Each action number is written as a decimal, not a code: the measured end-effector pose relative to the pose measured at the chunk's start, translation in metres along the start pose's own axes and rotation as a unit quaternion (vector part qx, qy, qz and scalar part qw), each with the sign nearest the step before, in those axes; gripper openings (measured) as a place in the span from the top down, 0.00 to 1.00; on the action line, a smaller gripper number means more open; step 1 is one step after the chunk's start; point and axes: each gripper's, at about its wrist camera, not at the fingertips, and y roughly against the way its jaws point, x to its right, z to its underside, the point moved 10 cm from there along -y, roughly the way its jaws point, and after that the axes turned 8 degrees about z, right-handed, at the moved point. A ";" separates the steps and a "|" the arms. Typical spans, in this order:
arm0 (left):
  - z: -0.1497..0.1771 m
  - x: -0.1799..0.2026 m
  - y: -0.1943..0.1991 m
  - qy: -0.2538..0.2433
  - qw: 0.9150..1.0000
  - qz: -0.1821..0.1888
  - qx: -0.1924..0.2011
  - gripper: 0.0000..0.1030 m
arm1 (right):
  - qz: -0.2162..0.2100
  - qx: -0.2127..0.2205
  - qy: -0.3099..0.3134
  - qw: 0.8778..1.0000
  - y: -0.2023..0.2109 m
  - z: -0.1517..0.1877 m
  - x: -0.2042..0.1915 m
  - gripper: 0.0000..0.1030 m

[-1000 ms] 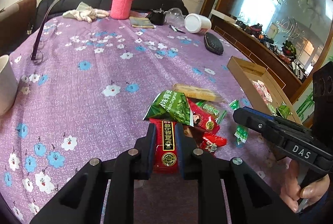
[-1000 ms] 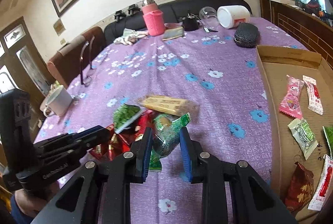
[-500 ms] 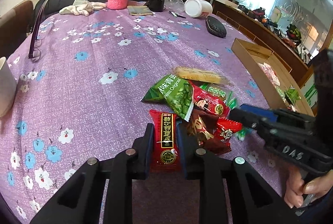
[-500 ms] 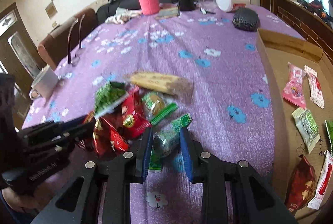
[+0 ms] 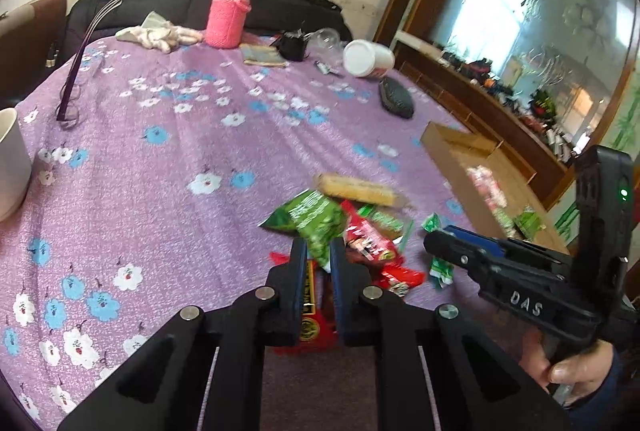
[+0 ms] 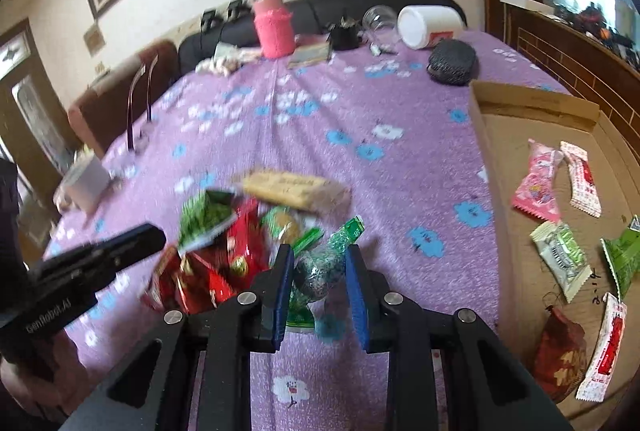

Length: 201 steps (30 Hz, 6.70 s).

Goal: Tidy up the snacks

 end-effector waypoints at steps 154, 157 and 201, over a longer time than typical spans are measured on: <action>0.026 0.012 0.008 -0.031 0.997 -0.061 -0.037 0.83 | -0.022 0.137 -0.180 0.974 0.087 -0.020 0.151 0.73; 0.020 0.029 0.008 -0.034 0.998 -0.041 -0.035 0.83 | -0.018 0.138 -0.198 0.970 0.088 -0.020 0.162 0.73; 0.001 0.204 -0.067 -0.138 0.989 0.041 -0.037 0.11 | 0.077 0.200 -0.194 0.957 0.118 -0.023 0.188 0.11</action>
